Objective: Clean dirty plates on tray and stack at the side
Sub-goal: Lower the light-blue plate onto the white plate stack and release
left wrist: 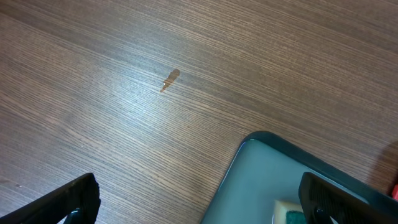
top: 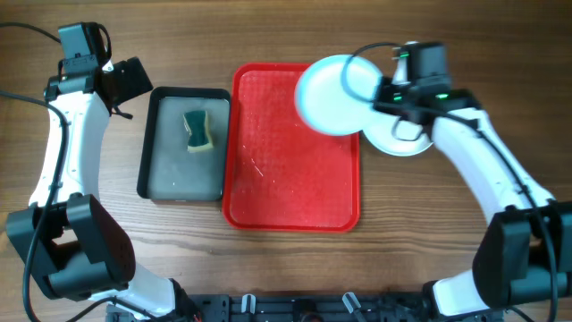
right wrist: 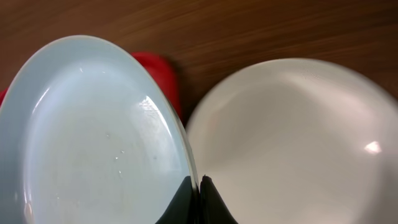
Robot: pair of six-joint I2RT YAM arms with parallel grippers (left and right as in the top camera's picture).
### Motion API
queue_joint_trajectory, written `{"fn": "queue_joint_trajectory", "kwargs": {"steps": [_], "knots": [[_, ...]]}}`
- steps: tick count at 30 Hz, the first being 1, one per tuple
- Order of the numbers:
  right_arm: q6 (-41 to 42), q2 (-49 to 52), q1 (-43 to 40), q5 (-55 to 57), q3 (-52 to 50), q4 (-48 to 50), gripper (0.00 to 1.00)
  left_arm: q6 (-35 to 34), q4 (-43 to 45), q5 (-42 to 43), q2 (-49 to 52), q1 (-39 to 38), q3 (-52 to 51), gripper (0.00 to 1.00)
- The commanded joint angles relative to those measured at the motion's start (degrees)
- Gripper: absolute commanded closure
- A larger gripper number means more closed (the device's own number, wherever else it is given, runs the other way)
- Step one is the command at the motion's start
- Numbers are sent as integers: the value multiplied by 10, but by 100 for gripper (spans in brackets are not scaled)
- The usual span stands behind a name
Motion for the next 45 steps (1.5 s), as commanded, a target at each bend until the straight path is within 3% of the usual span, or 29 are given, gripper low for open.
{"fn": "queue_joint_trajectory", "kwargs": {"steps": [1,9,25,36,40,42,45], "knots": [[22,-14,-74,-3,10,-18,96,-5,2,-5,-2,2,5,0],[21,-14,-187,22,-17,-36,96,-5,2,-5,-2,2,5,0],[23,61,-186,-17,-73,7,96,-5,2,-5,-2,2,5,0],[16,79,-183,-57,-73,-30,96,-5,2,-5,-2,2,5,0],[-23,79,-183,-85,-73,-46,95,-5,2,-5,-2,2,5,0],[-30,79,-183,-85,-70,-53,86,-5,2,-5,-2,2,5,0],[-45,75,-183,-85,-41,-79,62,-5,2,-5,-2,2,5,0]]}}
